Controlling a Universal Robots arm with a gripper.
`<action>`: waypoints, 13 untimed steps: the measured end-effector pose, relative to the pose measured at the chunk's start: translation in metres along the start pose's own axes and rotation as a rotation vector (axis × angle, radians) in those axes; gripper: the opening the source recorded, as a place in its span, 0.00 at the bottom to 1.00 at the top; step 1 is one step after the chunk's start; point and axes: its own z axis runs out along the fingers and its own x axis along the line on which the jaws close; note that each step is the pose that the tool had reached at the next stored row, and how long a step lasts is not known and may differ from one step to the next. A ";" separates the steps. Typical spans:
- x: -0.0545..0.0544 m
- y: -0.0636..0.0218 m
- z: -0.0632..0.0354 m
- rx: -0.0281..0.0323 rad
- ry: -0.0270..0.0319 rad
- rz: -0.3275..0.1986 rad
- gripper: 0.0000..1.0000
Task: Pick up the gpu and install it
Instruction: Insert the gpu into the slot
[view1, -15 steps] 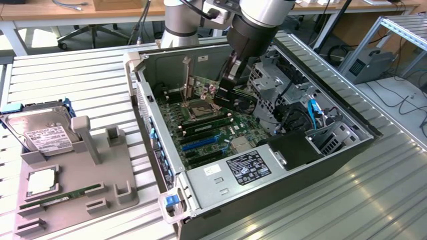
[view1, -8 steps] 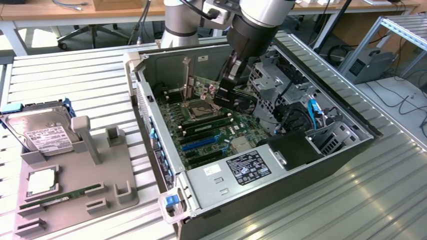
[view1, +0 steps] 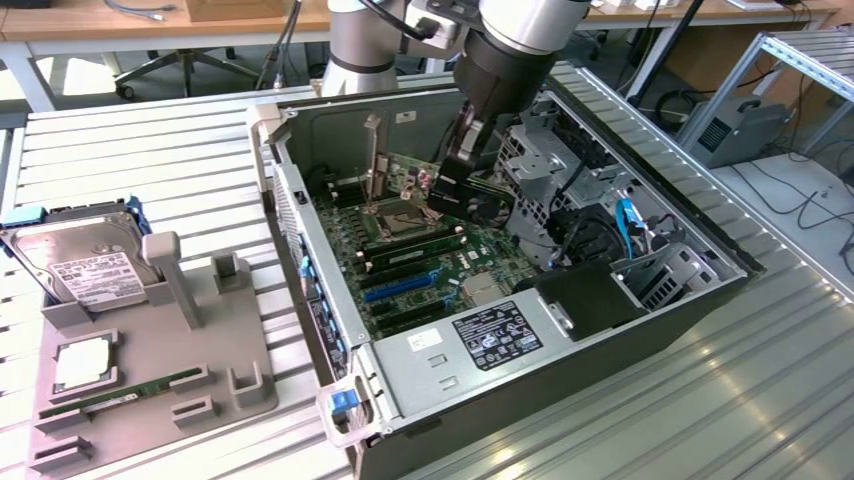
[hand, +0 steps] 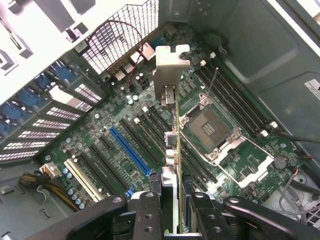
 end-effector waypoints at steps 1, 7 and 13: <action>0.000 0.0000 0.0000 0.0000 0.0003 -0.002 0.27; 0.000 0.0000 0.0000 -0.0001 0.0013 -0.009 0.27; 0.000 0.0000 0.0000 -0.0001 0.0024 -0.016 0.27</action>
